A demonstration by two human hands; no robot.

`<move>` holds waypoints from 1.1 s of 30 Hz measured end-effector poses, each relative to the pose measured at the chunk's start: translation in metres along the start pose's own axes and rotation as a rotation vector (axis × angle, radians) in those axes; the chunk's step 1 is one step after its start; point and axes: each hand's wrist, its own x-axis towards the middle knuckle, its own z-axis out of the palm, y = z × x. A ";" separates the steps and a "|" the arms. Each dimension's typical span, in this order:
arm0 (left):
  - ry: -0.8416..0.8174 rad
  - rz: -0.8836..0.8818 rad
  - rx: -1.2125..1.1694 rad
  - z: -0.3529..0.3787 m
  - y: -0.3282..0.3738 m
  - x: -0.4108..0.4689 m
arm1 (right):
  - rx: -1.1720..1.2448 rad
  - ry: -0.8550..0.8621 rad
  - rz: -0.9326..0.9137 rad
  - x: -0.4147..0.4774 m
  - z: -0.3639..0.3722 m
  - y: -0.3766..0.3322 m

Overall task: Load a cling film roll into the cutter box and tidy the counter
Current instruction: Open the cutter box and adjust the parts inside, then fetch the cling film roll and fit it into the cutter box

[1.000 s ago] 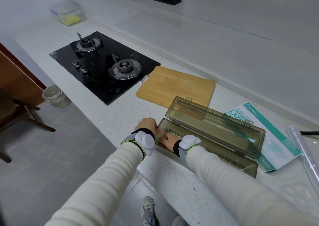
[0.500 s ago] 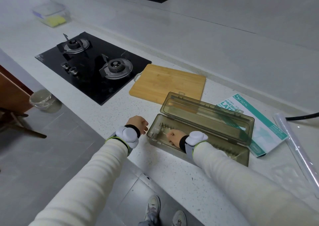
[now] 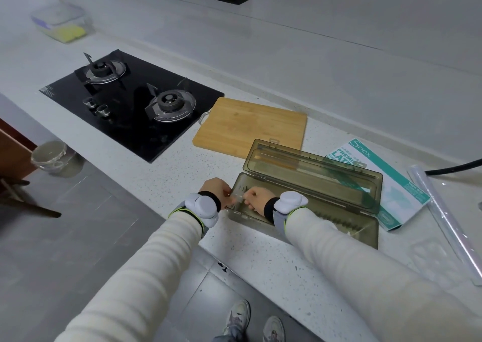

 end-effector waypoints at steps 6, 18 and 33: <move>-0.045 -0.004 0.136 -0.003 0.003 0.006 | -0.004 0.037 0.014 -0.001 -0.003 0.001; 0.182 0.174 0.203 -0.015 0.060 0.037 | 0.343 0.020 0.121 -0.032 -0.050 0.012; 0.026 0.731 0.283 0.068 0.252 0.010 | 0.484 0.585 0.228 -0.130 -0.156 0.123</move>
